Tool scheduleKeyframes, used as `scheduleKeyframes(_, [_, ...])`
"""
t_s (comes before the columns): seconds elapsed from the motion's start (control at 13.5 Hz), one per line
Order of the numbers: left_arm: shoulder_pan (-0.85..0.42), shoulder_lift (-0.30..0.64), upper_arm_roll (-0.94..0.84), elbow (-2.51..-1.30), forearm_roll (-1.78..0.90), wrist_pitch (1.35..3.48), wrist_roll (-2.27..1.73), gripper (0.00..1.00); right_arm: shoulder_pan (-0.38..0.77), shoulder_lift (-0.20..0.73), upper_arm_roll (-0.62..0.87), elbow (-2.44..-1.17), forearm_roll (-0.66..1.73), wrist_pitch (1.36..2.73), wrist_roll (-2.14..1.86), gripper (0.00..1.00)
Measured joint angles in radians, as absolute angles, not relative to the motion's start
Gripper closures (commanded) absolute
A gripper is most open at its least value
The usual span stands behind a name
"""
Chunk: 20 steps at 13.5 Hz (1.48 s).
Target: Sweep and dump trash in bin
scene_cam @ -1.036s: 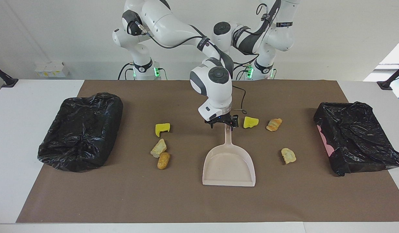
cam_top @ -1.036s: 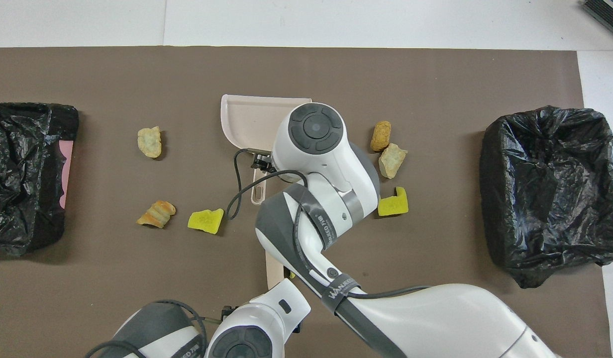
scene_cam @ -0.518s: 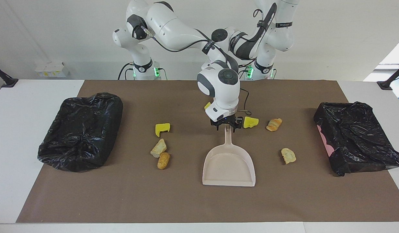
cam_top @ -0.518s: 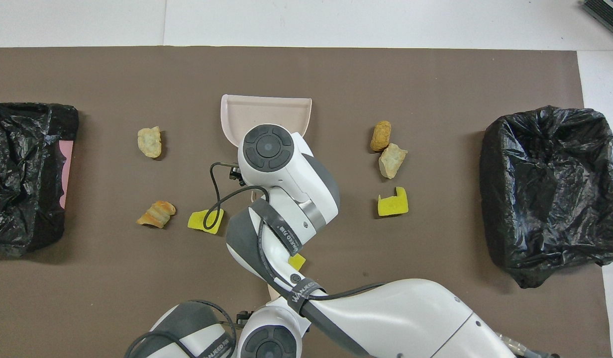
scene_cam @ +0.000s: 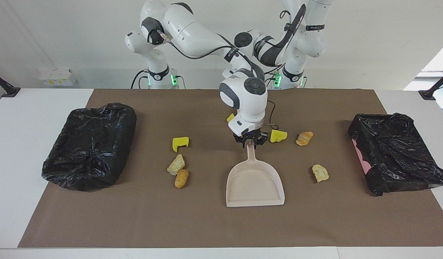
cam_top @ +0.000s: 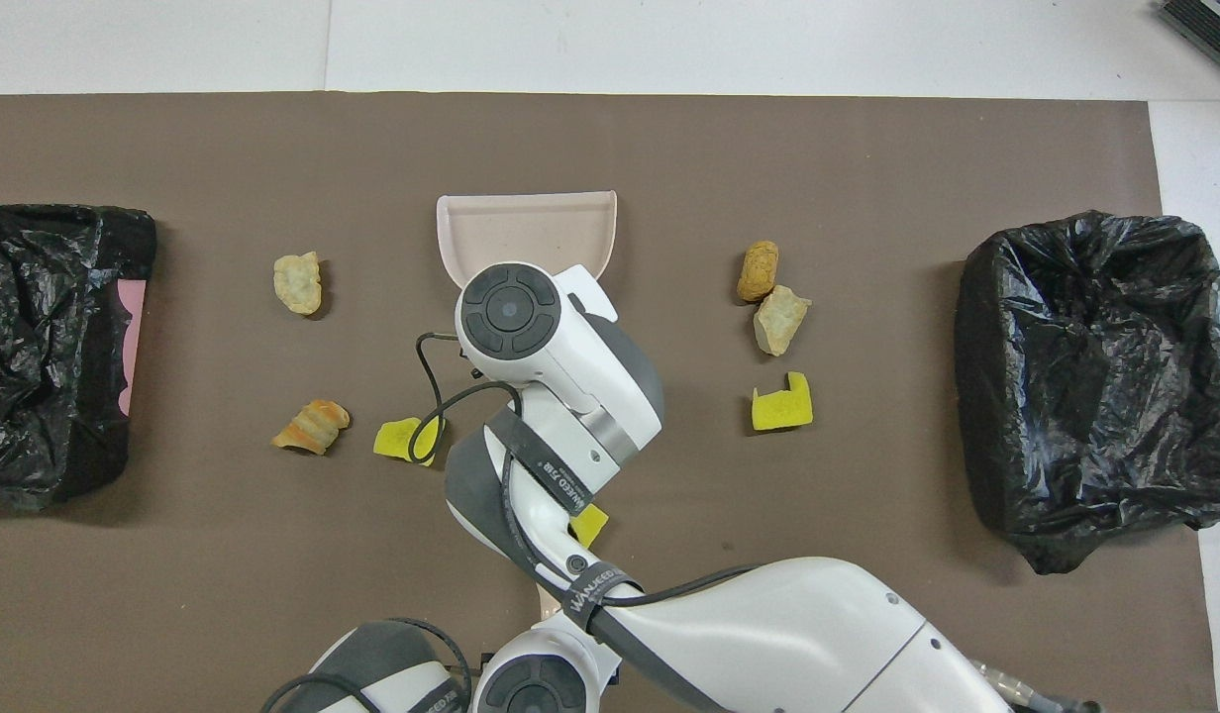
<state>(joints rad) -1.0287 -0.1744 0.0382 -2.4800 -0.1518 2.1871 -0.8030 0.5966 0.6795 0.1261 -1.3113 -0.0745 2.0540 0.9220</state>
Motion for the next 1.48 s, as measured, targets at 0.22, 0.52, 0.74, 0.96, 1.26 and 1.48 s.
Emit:
scheduleKeyframes(0.22, [-1.029,-0.175,0.039,-2.480,-0.158,2.186,-0.803,0.96,0.597,0.683,0.125,-1.307,-0.076,2.061,0.924,1.00])
scheduleKeyframes(0.52, [-1.029,-0.175,0.050,-2.476,-0.159,2.161,-0.806,1.00,0.592,0.684,0.104,-1.278,-0.088,2.062,0.919,1.00])
scheduleKeyframes(0.74, [-1.003,-0.182,0.067,-2.449,-0.160,2.094,-0.806,1.00,0.561,0.654,0.098,-1.257,-0.092,2.059,0.849,1.00])
scheduleKeyframes(0.96, [-0.897,-0.205,0.074,-2.377,-0.091,1.957,-0.804,1.00,0.531,0.601,0.098,-1.264,-0.094,2.002,0.711,1.00])
scheduleKeyframes(1.26, [-0.749,-0.236,0.079,-2.343,-0.011,1.869,-0.798,1.00,0.453,0.518,0.097,-1.286,-0.095,1.868,0.414,1.00])
scheduleKeyframes(1.48, [-0.627,-0.235,0.080,-2.350,0.043,1.842,-0.797,1.00,0.421,0.482,0.098,-1.355,-0.094,1.849,0.162,1.00])
